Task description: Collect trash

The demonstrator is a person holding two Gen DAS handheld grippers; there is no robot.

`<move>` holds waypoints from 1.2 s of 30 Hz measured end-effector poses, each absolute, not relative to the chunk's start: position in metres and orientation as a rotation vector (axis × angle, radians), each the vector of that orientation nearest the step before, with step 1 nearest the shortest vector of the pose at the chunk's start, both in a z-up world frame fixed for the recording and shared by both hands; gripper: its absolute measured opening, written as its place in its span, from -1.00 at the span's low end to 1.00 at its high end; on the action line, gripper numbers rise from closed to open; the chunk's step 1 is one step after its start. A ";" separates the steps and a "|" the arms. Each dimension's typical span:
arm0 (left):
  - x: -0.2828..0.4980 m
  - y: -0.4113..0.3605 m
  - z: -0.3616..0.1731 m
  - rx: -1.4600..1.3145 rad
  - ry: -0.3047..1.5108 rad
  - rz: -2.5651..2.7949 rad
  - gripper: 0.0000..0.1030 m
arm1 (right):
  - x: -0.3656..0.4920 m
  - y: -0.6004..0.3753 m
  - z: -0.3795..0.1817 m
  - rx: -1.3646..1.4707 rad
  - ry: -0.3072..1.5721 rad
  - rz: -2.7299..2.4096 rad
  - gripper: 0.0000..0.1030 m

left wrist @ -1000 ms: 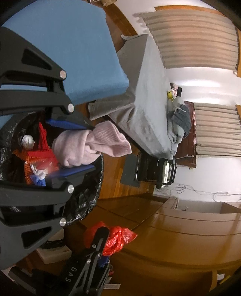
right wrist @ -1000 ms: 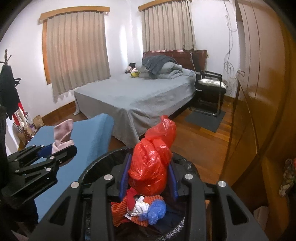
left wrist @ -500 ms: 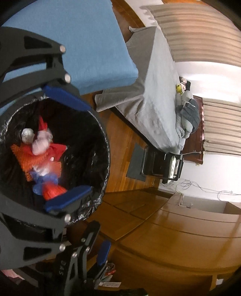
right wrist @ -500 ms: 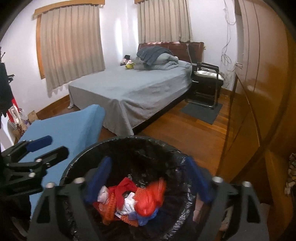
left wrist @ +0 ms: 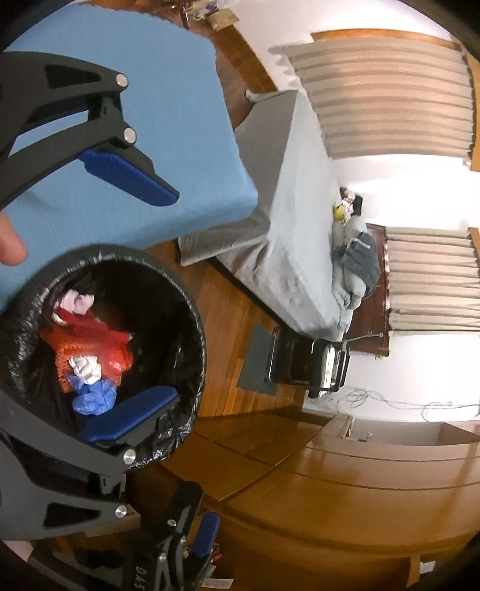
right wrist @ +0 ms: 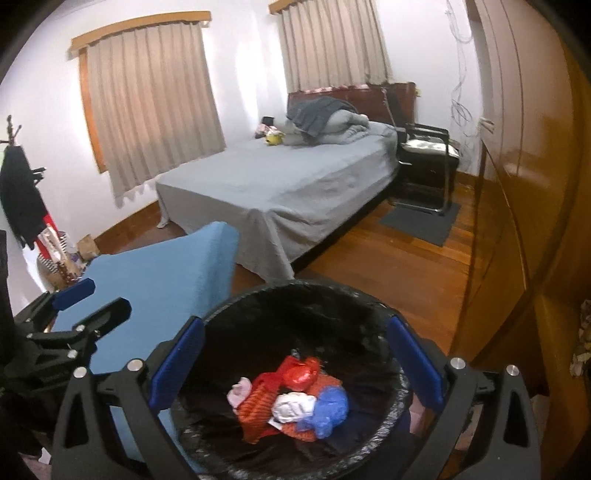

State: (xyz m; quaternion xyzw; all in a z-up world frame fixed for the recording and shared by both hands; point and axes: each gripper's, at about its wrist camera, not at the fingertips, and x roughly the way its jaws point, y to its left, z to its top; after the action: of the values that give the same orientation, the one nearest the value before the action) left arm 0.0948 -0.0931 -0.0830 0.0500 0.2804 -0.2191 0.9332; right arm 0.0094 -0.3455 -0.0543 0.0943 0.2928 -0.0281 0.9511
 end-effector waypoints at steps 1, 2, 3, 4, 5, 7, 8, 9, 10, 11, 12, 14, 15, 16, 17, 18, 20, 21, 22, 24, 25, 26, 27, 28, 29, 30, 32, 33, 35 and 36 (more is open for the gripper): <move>0.091 -0.090 -0.080 0.102 0.568 -0.440 0.85 | 0.007 -0.342 -0.051 0.187 0.590 -0.051 0.88; 0.088 -0.087 -0.077 0.100 0.562 -0.432 0.86 | 0.005 -0.339 -0.047 0.181 0.583 -0.044 0.88; 0.084 -0.084 -0.073 0.098 0.556 -0.426 0.86 | 0.004 -0.336 -0.043 0.176 0.579 -0.040 0.88; 0.081 -0.081 -0.070 0.096 0.551 -0.421 0.86 | 0.003 -0.332 -0.039 0.168 0.573 -0.034 0.88; 0.077 -0.078 -0.065 0.092 0.544 -0.414 0.86 | 0.001 -0.328 -0.035 0.165 0.569 -0.028 0.88; 0.071 -0.076 -0.059 0.088 0.532 -0.408 0.86 | -0.002 -0.322 -0.029 0.160 0.558 -0.015 0.88; 0.070 -0.075 -0.056 0.088 0.528 -0.405 0.86 | -0.004 -0.321 -0.028 0.157 0.555 -0.012 0.88; 0.067 -0.073 -0.053 0.087 0.522 -0.400 0.86 | -0.005 -0.318 -0.024 0.150 0.550 -0.007 0.88; 0.064 -0.070 -0.050 0.083 0.515 -0.395 0.86 | -0.007 -0.316 -0.023 0.145 0.544 -0.003 0.88; 0.062 -0.068 -0.049 0.079 0.512 -0.394 0.86 | -0.008 -0.315 -0.022 0.143 0.541 -0.002 0.88; 0.059 -0.066 -0.046 0.075 0.507 -0.393 0.86 | -0.009 -0.314 -0.020 0.141 0.537 -0.001 0.88; 0.055 -0.063 -0.043 0.072 0.498 -0.387 0.86 | -0.011 -0.311 -0.018 0.139 0.529 0.006 0.88; 0.052 -0.062 -0.041 0.071 0.493 -0.383 0.86 | -0.012 -0.310 -0.016 0.137 0.524 0.009 0.88; 0.051 -0.061 -0.039 0.069 0.488 -0.381 0.86 | -0.013 -0.308 -0.015 0.135 0.520 0.011 0.88; 0.049 -0.060 -0.037 0.065 0.484 -0.378 0.86 | -0.014 -0.307 -0.014 0.132 0.518 0.013 0.88; 0.048 -0.058 -0.036 0.062 0.481 -0.377 0.86 | -0.014 -0.305 -0.013 0.127 0.515 0.016 0.88; 0.046 -0.056 -0.033 0.054 0.475 -0.375 0.86 | -0.015 -0.301 -0.013 0.119 0.514 0.020 0.88; 0.045 -0.054 -0.032 0.050 0.470 -0.373 0.86 | -0.015 -0.300 -0.013 0.116 0.513 0.023 0.88; 0.045 -0.052 -0.030 0.048 0.468 -0.373 0.86 | -0.015 -0.298 -0.013 0.113 0.512 0.026 0.88; 0.043 -0.050 -0.028 0.046 0.459 -0.368 0.86 | -0.015 -0.297 -0.012 0.111 0.509 0.028 0.88; 0.042 -0.049 -0.027 0.045 0.457 -0.367 0.86 | -0.015 -0.297 -0.011 0.109 0.508 0.029 0.88; 0.040 -0.048 -0.027 0.044 0.456 -0.366 0.86 | -0.016 -0.296 -0.012 0.109 0.506 0.030 0.88; 0.039 -0.046 -0.026 0.041 0.453 -0.364 0.86 | -0.017 -0.295 -0.012 0.109 0.504 0.031 0.88; 0.039 -0.046 -0.025 0.041 0.451 -0.362 0.86 | -0.017 -0.294 -0.011 0.107 0.502 0.032 0.88; 0.040 -0.045 -0.026 0.041 0.449 -0.362 0.86 | -0.018 -0.293 -0.012 0.105 0.501 0.032 0.88; 0.038 -0.044 -0.025 0.040 0.448 -0.361 0.86 | -0.018 -0.293 -0.012 0.105 0.501 0.032 0.88; 0.038 -0.042 -0.025 0.036 0.447 -0.360 0.86 | -0.019 -0.291 -0.010 0.102 0.499 0.033 0.88; 0.038 -0.042 -0.025 0.036 0.446 -0.359 0.86 | -0.019 -0.291 -0.010 0.100 0.498 0.033 0.88; 0.038 -0.042 -0.025 0.036 0.447 -0.360 0.86 | -0.018 -0.291 -0.011 0.101 0.499 0.033 0.88; 0.038 -0.042 -0.025 0.036 0.447 -0.360 0.86 | -0.019 -0.290 -0.011 0.102 0.499 0.033 0.88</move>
State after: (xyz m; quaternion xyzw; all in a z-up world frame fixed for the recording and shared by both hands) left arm 0.0378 -0.0418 -0.0247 0.0178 0.2203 -0.1774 0.9590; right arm -0.0186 -0.2904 -0.0111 0.0504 0.2466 0.0163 0.9677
